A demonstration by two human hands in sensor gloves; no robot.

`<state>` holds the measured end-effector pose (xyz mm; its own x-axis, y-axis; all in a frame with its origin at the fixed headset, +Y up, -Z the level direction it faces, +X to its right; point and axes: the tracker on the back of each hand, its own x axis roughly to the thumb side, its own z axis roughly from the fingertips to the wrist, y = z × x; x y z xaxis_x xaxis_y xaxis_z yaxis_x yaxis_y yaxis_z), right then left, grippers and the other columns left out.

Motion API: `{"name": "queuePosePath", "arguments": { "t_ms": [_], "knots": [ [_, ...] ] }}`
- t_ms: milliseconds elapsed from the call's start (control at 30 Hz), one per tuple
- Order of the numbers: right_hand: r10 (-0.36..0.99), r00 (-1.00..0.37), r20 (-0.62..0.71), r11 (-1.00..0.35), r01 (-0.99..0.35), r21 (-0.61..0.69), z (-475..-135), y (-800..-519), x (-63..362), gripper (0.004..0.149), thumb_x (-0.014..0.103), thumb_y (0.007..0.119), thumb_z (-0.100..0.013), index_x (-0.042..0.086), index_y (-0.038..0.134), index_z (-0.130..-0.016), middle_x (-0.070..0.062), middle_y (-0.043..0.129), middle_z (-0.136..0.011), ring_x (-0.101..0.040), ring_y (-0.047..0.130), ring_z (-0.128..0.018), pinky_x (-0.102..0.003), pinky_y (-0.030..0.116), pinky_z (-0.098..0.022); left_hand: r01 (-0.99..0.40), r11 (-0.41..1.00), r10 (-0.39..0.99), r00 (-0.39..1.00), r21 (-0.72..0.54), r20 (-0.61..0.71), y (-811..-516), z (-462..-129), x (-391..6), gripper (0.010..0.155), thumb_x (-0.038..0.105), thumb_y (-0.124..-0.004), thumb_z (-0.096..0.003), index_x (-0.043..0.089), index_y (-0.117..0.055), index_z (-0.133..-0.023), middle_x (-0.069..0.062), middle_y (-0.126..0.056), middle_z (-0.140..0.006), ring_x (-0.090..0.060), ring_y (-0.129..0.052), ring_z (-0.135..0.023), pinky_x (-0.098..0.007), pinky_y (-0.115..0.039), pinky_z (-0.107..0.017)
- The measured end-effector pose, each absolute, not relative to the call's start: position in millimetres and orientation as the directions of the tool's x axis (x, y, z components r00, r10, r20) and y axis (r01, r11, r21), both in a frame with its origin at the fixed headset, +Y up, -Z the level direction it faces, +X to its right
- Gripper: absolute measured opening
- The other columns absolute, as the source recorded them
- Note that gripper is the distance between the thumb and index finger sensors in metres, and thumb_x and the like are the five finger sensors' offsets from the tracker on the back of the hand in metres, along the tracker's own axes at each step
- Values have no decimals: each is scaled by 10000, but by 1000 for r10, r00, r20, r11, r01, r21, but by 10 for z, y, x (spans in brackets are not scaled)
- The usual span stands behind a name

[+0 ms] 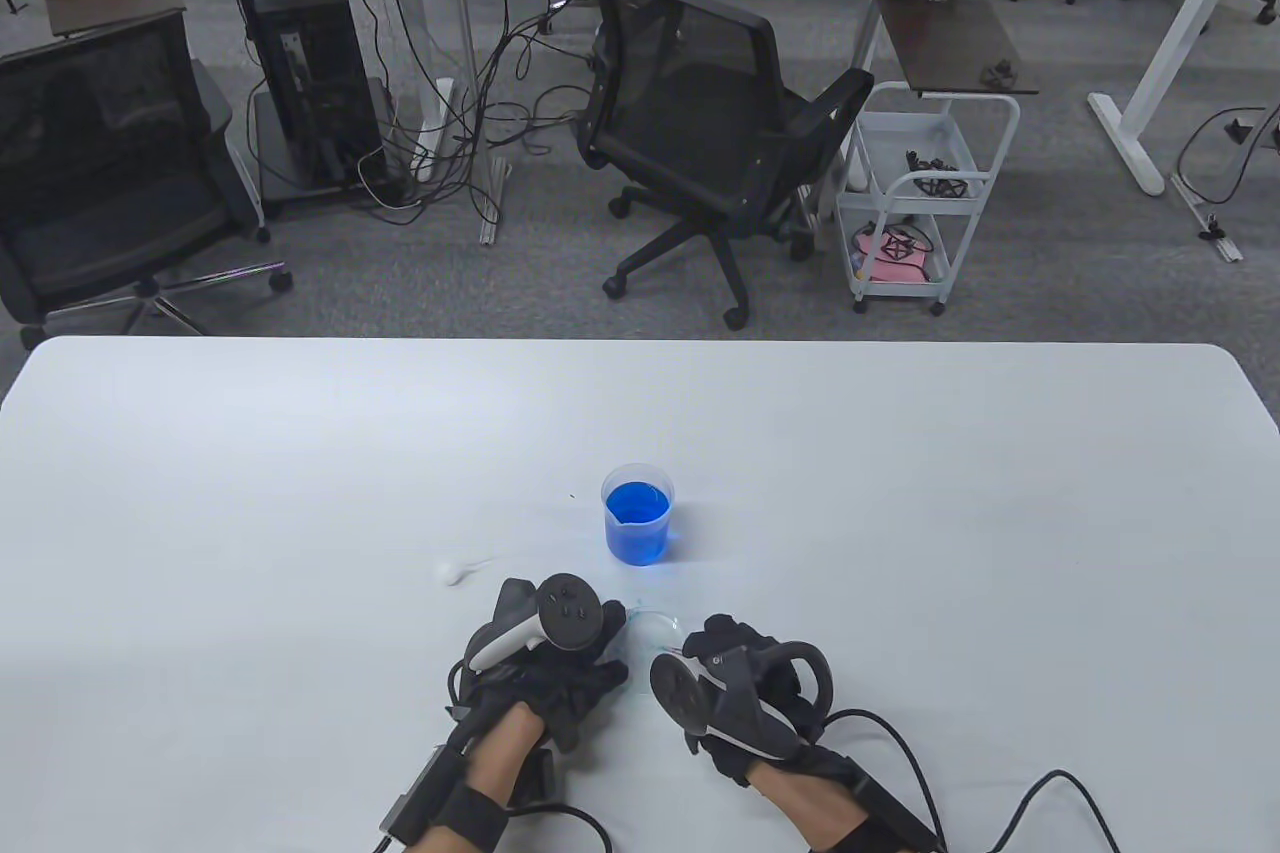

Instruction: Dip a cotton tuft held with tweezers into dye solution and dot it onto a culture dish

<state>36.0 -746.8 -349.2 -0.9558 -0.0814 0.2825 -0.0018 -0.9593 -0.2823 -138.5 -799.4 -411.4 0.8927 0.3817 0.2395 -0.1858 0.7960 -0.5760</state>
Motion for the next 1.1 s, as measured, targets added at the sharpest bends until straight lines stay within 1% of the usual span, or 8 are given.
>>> {"name": "queuePosePath", "arguments": {
  "t_ms": [167,233,467,633,733,1033,1100],
  "knots": [
    [-132,-946,296,-974,69,-215,-3590,-7695,276,403,282,919,-262,-4,1067,-504,-243,1016,-554,-156,968,-181,-306,875,-43,-187,795,383,893,-577,238,-7997,-4110,-1381,701,422,-636,-627,240,-219,-1160,-230,-81,-1225,-543,-65,-1045,-775,-123,-649],
    [-148,-944,296,-975,88,-205,-3612,-7744,262,403,282,919,-262,-4,1066,-504,-243,1017,-553,-156,968,-181,-306,875,-43,-186,796,382,893,-576,238,-7997,-4109,-1379,699,423,-636,-627,241,-221,-1159,-230,-82,-1225,-542,-66,-1045,-775,-123,-649],
    [-129,-950,286,-976,70,-207,-3635,-7732,290,404,283,918,-263,-3,1065,-508,-241,1015,-556,-155,968,-184,-305,875,-44,-187,796,382,893,-576,238,-8000,-4108,-1374,699,423,-635,-627,242,-220,-1159,-232,-81,-1225,-542,-67,-1044,-774,-124,-650],
    [-63,-963,263,-965,-8,-260,-3651,-7547,356,404,283,919,-262,-4,1066,-505,-244,1016,-554,-156,968,-182,-306,875,-43,-186,796,382,893,-576,238,-8000,-4109,-1373,699,422,-635,-627,239,-221,-1159,-231,-82,-1224,-544,-67,-1043,-774,-125,-650],
    [-43,-966,255,-962,-29,-273,-3667,-7491,372,403,282,919,-263,-4,1066,-505,-245,1016,-554,-157,968,-181,-307,875,-43,-186,796,382,893,-576,238,-8000,-4109,-1373,699,421,-636,-627,237,-222,-1159,-233,-82,-1223,-545,-67,-1042,-773,-125,-650],
    [-128,-954,270,-974,70,-215,-3744,-7764,283,402,282,919,-263,-2,1067,-505,-242,1017,-553,-156,968,-182,-306,875,-43,-186,795,382,893,-577,238,-8000,-4107,-1373,700,422,-636,-626,238,-221,-1159,-232,-84,-1224,-545,-68,-1043,-774,-124,-650],
    [-139,-952,274,-974,81,-212,-3744,-7790,272,402,282,919,-263,-4,1067,-504,-243,1018,-552,-157,968,-182,-306,875,-43,-186,795,382,893,-577,238,-8004,-4102,-1369,699,422,-635,-627,239,-220,-1159,-232,-81,-1224,-545,-65,-1043,-774,-123,-650]
  ]
}}
